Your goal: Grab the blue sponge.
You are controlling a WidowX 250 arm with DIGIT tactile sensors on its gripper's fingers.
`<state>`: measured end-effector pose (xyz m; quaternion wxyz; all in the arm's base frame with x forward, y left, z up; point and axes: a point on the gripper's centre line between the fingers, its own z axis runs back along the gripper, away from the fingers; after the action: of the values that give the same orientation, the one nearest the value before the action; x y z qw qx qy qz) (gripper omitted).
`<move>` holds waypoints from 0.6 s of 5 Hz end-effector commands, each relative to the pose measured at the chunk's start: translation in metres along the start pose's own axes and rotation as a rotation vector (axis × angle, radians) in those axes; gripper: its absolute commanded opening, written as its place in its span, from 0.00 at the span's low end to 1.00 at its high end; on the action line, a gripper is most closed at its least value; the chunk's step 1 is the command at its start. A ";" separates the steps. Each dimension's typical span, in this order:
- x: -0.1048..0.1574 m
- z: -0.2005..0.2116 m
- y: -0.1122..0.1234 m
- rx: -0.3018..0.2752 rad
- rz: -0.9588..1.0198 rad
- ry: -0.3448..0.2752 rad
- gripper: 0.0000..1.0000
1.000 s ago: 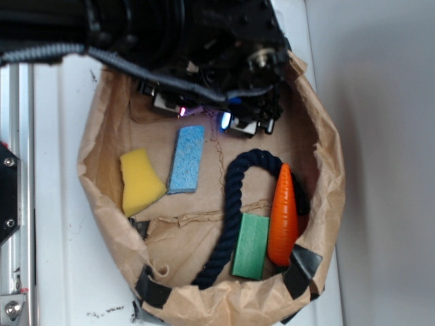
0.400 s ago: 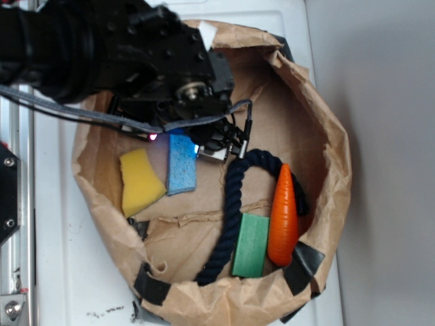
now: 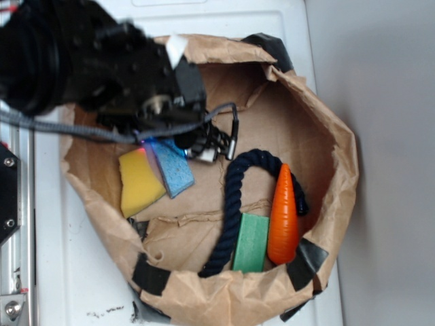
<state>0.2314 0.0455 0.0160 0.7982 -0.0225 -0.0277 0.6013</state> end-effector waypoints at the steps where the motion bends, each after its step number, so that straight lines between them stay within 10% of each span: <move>1: -0.009 -0.024 -0.016 0.028 0.052 -0.045 0.00; 3: -0.012 -0.028 -0.021 0.009 0.059 -0.091 0.00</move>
<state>0.2537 0.0342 0.0056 0.7779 0.0094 -0.0664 0.6248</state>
